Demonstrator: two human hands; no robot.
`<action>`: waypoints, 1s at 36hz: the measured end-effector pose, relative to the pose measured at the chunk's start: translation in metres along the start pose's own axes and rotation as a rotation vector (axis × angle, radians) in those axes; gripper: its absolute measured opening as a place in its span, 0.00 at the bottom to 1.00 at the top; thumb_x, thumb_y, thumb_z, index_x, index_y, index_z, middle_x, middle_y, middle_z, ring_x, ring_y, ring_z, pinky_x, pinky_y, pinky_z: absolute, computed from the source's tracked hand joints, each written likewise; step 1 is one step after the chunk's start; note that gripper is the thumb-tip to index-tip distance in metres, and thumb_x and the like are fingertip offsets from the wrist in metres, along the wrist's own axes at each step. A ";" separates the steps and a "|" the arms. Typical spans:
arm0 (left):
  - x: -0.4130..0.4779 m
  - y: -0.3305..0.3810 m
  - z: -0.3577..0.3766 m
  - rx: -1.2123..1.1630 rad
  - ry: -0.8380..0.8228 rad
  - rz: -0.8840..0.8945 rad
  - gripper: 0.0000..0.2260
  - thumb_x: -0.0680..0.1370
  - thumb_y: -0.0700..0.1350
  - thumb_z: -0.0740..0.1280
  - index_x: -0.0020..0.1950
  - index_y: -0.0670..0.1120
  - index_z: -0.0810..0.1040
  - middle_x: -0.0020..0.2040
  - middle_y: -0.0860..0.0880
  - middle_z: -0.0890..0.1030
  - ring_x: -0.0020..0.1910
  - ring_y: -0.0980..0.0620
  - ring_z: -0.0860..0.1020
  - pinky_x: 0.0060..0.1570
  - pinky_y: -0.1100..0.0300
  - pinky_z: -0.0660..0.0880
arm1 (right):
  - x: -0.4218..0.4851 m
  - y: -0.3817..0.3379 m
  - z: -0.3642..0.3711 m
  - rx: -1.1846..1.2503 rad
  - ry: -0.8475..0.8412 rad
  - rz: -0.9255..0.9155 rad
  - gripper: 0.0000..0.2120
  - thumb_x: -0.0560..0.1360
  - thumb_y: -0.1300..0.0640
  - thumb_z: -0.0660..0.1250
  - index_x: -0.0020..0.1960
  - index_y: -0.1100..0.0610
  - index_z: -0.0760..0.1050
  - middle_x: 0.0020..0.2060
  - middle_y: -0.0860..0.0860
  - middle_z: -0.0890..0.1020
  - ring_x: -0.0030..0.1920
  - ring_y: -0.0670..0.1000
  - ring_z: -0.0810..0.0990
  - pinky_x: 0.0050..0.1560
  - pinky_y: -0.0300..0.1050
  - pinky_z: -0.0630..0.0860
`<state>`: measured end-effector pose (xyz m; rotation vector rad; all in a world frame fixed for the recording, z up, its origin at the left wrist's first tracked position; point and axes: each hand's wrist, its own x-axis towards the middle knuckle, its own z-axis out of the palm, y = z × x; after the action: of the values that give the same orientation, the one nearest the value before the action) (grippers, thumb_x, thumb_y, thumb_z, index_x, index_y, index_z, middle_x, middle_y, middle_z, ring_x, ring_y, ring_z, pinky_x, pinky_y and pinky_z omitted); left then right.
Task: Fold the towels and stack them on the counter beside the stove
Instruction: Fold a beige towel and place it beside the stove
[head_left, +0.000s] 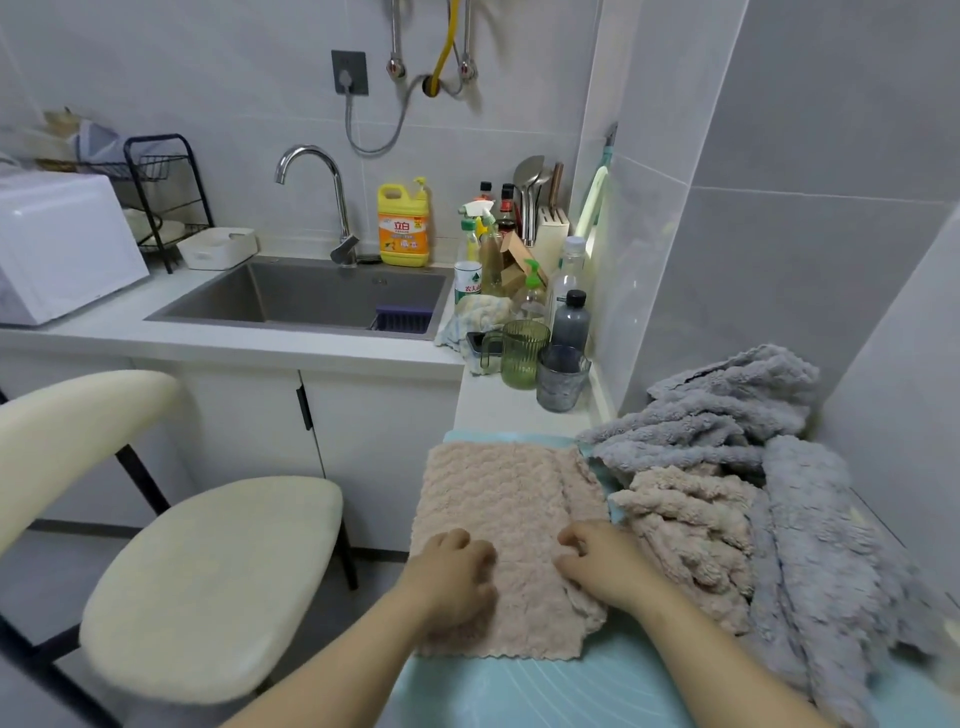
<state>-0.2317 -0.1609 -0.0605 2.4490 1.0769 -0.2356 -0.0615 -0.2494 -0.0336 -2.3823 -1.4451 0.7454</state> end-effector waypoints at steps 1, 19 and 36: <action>0.001 -0.001 0.002 -0.019 0.042 -0.013 0.17 0.79 0.52 0.58 0.68 0.53 0.67 0.66 0.50 0.66 0.67 0.48 0.64 0.62 0.52 0.68 | -0.001 0.003 0.002 0.036 -0.017 0.015 0.18 0.76 0.53 0.63 0.65 0.54 0.72 0.63 0.51 0.74 0.61 0.50 0.72 0.58 0.39 0.67; 0.021 -0.036 0.004 -0.982 0.481 -0.547 0.17 0.75 0.35 0.62 0.62 0.46 0.71 0.42 0.45 0.77 0.35 0.48 0.74 0.32 0.59 0.70 | -0.001 0.017 0.009 0.020 -0.067 0.024 0.22 0.76 0.52 0.61 0.69 0.51 0.67 0.68 0.51 0.69 0.68 0.53 0.66 0.66 0.43 0.65; 0.001 -0.035 0.004 -0.217 0.471 -0.119 0.11 0.77 0.43 0.63 0.58 0.49 0.77 0.56 0.49 0.76 0.58 0.49 0.72 0.56 0.58 0.69 | -0.021 0.020 0.025 -0.220 0.155 -0.205 0.08 0.72 0.48 0.64 0.47 0.48 0.67 0.53 0.44 0.67 0.57 0.47 0.62 0.56 0.40 0.58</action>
<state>-0.2564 -0.1417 -0.0757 2.2981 1.3601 0.4231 -0.0678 -0.2787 -0.0579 -2.3356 -1.7468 0.3611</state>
